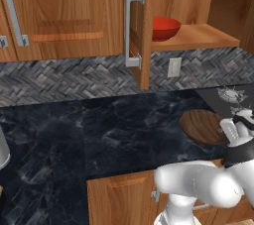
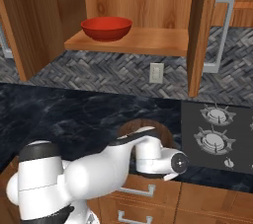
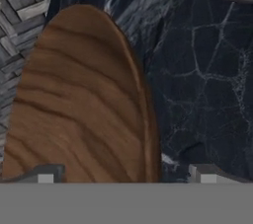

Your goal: Open the cabinet. Pick the bowls from the counter and place them in the cabinet. Then close the cabinet.

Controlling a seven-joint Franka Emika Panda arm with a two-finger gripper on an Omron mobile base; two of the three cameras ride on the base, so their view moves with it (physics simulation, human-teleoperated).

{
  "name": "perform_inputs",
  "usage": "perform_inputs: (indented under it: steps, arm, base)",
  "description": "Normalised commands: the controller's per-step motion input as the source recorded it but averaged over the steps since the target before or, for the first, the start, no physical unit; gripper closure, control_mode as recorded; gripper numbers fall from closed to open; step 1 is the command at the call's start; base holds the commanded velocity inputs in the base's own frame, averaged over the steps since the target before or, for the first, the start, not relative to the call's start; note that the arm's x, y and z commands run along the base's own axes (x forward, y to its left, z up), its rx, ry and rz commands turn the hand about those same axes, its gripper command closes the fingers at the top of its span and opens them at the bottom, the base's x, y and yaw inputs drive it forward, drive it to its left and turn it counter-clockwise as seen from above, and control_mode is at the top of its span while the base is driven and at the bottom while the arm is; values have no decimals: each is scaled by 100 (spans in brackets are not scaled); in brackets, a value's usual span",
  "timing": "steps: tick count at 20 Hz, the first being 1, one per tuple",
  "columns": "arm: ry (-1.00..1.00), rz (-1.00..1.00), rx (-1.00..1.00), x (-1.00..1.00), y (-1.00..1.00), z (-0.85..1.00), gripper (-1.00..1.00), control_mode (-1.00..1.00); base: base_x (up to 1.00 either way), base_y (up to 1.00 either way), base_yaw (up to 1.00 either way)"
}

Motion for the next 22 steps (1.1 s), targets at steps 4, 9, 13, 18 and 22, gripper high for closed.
perform_inputs:
  steps: [4,9,13,18,22]
  arm:
    - [0,6,0,7,0,-13,-100,-100]
    - [-2,4,0,10,15,-10,100,-100]
    - [-10,0,-3,0,35,0,100,-100]
    - [-15,0,-6,0,37,0,100,-100]
    - [-10,0,-7,0,45,0,100,-100]
  base:
    - [0,0,0]
    - [0,0,0]
    - [0,0,0]
    - [0,0,0]
    - [0,0,0]
